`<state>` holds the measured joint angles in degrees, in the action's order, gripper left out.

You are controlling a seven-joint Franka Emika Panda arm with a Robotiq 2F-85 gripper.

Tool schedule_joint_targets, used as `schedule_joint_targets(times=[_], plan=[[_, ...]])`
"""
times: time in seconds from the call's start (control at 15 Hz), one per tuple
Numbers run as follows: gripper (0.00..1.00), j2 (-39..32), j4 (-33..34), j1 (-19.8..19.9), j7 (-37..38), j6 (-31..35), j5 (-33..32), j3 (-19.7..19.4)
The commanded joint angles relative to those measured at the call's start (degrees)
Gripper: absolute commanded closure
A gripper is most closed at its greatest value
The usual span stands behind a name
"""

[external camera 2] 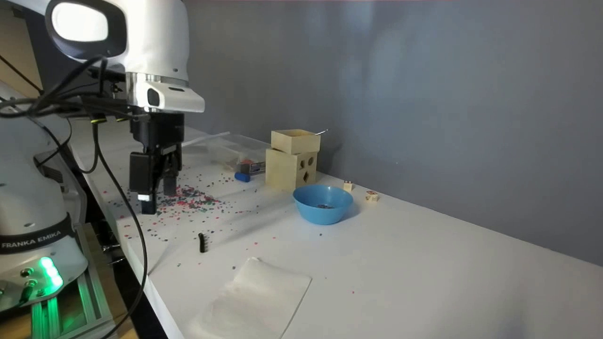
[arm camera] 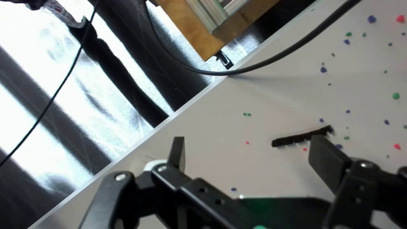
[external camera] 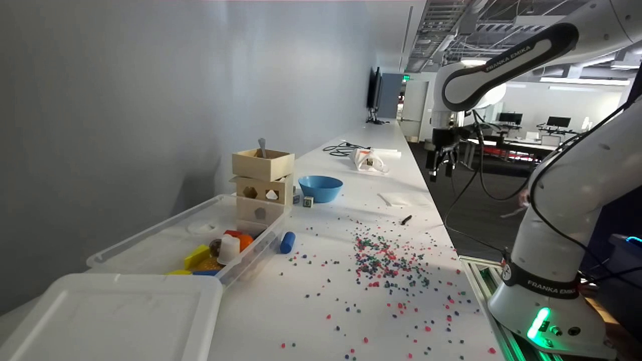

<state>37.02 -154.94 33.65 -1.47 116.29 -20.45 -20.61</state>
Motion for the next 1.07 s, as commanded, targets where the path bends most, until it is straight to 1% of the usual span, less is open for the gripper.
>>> schedule_joint_targets(times=[0.0,0.2,0.27,0.33,0.4,0.47,0.6,0.67,0.73,0.8,0.87,0.93,1.0], plan=[[0.0,-0.12,0.83,0.09,0.32,-0.25,-0.57,0.29],[0.0,-0.58,1.29,0.17,0.69,-0.27,-0.95,0.67],[0.0,0.1,0.49,0.39,0.8,2.23,-1.63,0.43],[0.0,-0.16,-0.28,0.46,-0.95,6.36,-2.96,-0.68],[0.0,-1.04,-0.98,1.12,-3.69,11.45,-5.69,-1.94],[0.0,-2.03,-1.04,1.25,-7.19,14.84,-6.89,-3.74],[0.0,-5.07,-0.29,1.82,-15.46,21.13,-9.67,-8.2],[0.0,-6.98,0.08,1.45,-20.09,24.79,-9.8,-10.98],[0.0,-9.0,0.69,0.18,-24.63,28.45,-9.42,-14.4],[0.0,-10.47,1.15,-2.27,-29.29,31.69,-8.57,-18.62],[0.0,-11.75,1.61,-5.3,-34.16,33.97,-6.13,-22.94],[0.0,-12.88,2.81,-9.81,-38.81,33.63,-0.76,-28.25],[0.0,-15.74,5.3,-10.85,-38.6,28.35,4.97,-28.56]])
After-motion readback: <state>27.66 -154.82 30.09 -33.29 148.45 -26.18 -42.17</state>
